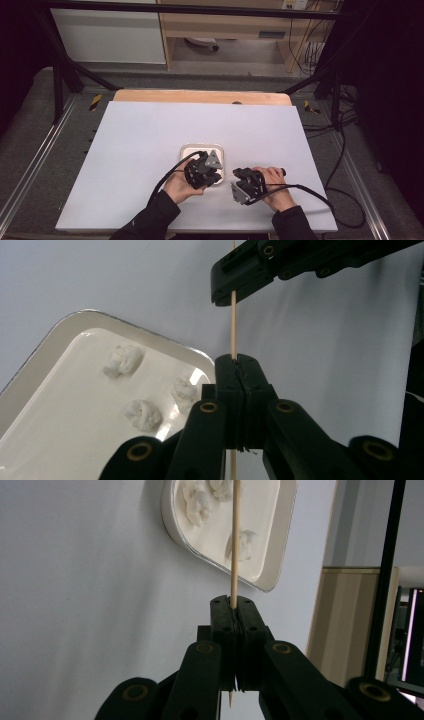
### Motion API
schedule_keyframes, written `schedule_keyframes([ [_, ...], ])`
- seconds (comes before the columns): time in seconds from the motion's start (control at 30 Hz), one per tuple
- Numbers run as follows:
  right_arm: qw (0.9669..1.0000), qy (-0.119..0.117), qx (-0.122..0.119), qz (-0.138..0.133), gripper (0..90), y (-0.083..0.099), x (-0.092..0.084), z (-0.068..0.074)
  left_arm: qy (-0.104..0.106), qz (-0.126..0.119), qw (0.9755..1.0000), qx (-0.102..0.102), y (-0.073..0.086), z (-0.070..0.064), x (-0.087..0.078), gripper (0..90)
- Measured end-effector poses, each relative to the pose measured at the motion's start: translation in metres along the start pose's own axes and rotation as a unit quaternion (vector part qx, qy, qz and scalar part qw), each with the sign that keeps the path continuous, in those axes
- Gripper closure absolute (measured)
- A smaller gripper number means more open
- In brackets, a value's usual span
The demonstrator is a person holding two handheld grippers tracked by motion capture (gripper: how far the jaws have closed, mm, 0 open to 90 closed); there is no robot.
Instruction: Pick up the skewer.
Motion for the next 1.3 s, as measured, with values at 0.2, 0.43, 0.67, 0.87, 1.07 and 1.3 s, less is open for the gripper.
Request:
schedule_keyframes([
  [0.2,0.9996,0.008,-0.017,0.022,89.2,0.004,0.001,0.001,0.002,0.039,0.9992,0.0,0.005,0.002,0.006,78.6],
  [0.43,0.9983,0.021,-0.046,0.029,89.2,0.002,0.002,-0.002,0.007,0.092,0.9957,0.001,0.007,0.003,0.015,80.0],
  [0.67,0.9977,0.025,-0.052,0.034,89.2,0.002,0.0,-0.004,0.005,0.108,0.9941,0.008,0.006,0.001,0.017,84.9],
  [0.87,0.9978,0.021,-0.051,0.035,89.1,0.001,0.0,-0.002,0.0,0.115,0.9932,0.013,0.008,0.0,0.018,87.4],
  [1.07,0.9978,0.021,-0.054,0.031,89.1,0.0,0.0,-0.001,-0.013,0.124,0.9919,0.025,0.009,0.0,0.019,88.8],
  [1.3,0.9983,0.021,-0.044,0.031,88.8,-0.001,-0.001,-0.001,-0.018,0.121,0.9923,0.02,0.009,0.0,0.018,89.0],
])
Point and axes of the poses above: each handheld gripper's, and its own axes: x roughly forward along the jaws, y roughly out of its underside, z roughly to its left, the point moved 8 cm from there along x, roughly forward along the jaws, and after that the axes turned 9 degrees about z, right-handed, at the moved point
